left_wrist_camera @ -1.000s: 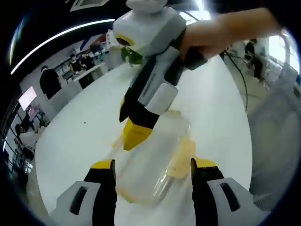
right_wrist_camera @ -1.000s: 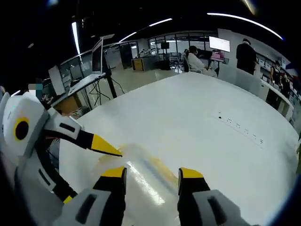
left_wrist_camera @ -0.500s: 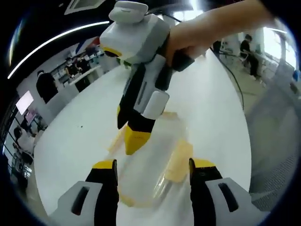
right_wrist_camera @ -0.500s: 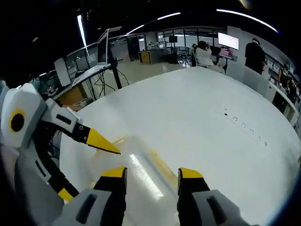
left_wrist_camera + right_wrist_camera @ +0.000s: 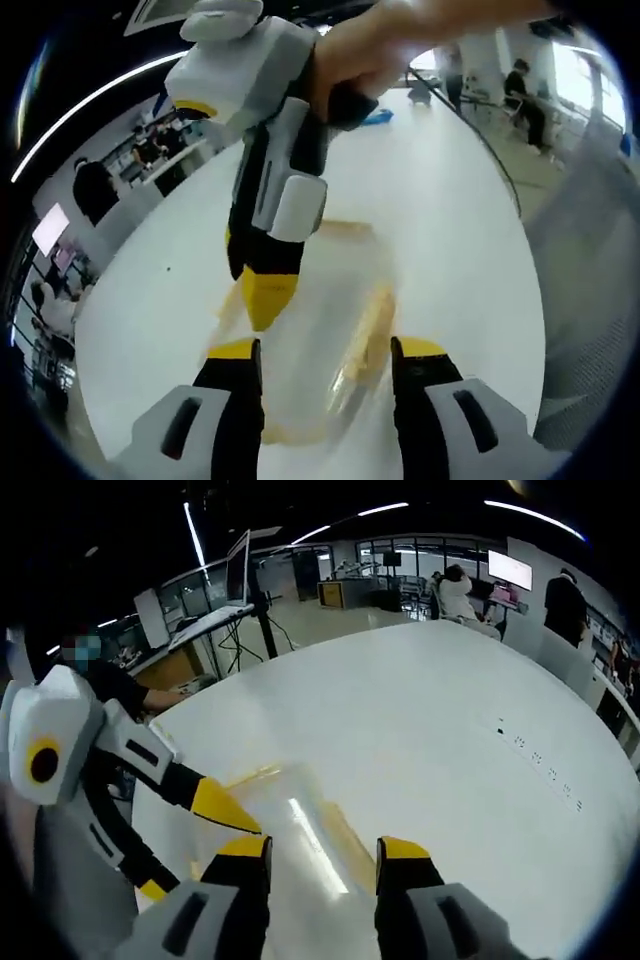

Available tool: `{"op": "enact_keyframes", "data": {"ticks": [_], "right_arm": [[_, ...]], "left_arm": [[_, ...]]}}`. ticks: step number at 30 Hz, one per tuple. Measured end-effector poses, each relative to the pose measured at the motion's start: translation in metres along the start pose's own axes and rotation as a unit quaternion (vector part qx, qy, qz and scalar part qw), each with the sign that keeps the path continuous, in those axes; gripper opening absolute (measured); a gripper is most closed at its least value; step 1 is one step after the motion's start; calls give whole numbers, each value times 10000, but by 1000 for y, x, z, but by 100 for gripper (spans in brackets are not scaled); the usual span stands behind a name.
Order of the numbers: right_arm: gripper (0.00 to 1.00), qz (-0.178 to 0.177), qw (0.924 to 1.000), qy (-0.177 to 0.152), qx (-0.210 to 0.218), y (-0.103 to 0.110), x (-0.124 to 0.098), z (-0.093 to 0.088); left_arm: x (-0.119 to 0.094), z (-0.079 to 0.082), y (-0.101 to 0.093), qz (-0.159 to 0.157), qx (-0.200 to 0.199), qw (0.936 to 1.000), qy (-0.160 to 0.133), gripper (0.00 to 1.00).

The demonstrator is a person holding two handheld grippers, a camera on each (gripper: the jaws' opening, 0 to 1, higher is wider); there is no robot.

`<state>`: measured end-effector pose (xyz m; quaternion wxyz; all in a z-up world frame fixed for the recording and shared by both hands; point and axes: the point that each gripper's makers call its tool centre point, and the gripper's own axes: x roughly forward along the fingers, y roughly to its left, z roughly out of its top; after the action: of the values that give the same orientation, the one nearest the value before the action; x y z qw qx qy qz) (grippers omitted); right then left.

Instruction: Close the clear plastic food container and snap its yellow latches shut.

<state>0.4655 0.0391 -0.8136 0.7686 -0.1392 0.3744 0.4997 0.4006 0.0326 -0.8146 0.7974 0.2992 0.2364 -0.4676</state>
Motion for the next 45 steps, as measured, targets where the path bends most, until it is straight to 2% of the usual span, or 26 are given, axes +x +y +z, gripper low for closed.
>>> {"op": "enact_keyframes", "data": {"ticks": [3, 7, 12, 17, 23, 30, 31, 32, 34, 36, 39, 42, 43, 44, 45], "right_arm": [[39, 210, 9992, 124, -319, 2, 1, 0], [37, 438, 9979, 353, -310, 2, 2, -1], [37, 708, 9946, 686, -313, 2, 5, -2], [35, 1069, 9860, 1233, -339, 2, 4, -6], [35, 1252, 9794, 1574, -182, 2, 8, -6], [34, 1526, 9654, 2109, -128, 4, 9, -9], [34, 1780, 9575, 2254, -269, 8, 7, -14], [34, 1830, 9531, 2404, -150, 12, 4, -17], [34, 1903, 9490, 2497, -298, 11, 2, -19], [34, 1849, 9509, 2458, -338, 10, 3, -17], [35, 1820, 9537, 2370, -337, 9, 0, -18], [35, 1780, 9548, 2354, -342, 9, 1, -19], [35, 1772, 9546, 2371, -324, 9, 1, -20], [35, 1766, 9550, 2358, -331, 7, 2, -19], [35, 1763, 9550, 2360, -340, 7, 1, -19]], "left_arm": [[1, 0, 0, -55, 29, 10000, -25, 46], [2, 0, 1, -112, 113, 9999, -44, 44], [2, 2, 3, -208, -41, 9998, -17, 43], [3, 2, 3, -297, -46, 9995, 117, 42], [2, 2, 3, -483, -132, 9987, 128, 40], [3, 2, 3, -474, -153, 9987, 100, 39], [3, 3, 4, -418, -138, 9990, 90, 39], [3, 6, -2, -498, -134, 9987, 8, 39], [3, 9, -5, -387, -173, 9989, -193, 39], [5, 9, -4, -249, -286, 9988, -309, 39], [6, 9, -6, 17, 55, 9997, -217, 39], [8, 7, -8, 270, 334, 9988, -215, 38], [12, 10, -9, 311, 544, 9977, -256, 38], [12, 7, -10, 320, 141, 9992, -215, 38], [14, 7, -8, 281, 270, 9991, -185, 38]]}}
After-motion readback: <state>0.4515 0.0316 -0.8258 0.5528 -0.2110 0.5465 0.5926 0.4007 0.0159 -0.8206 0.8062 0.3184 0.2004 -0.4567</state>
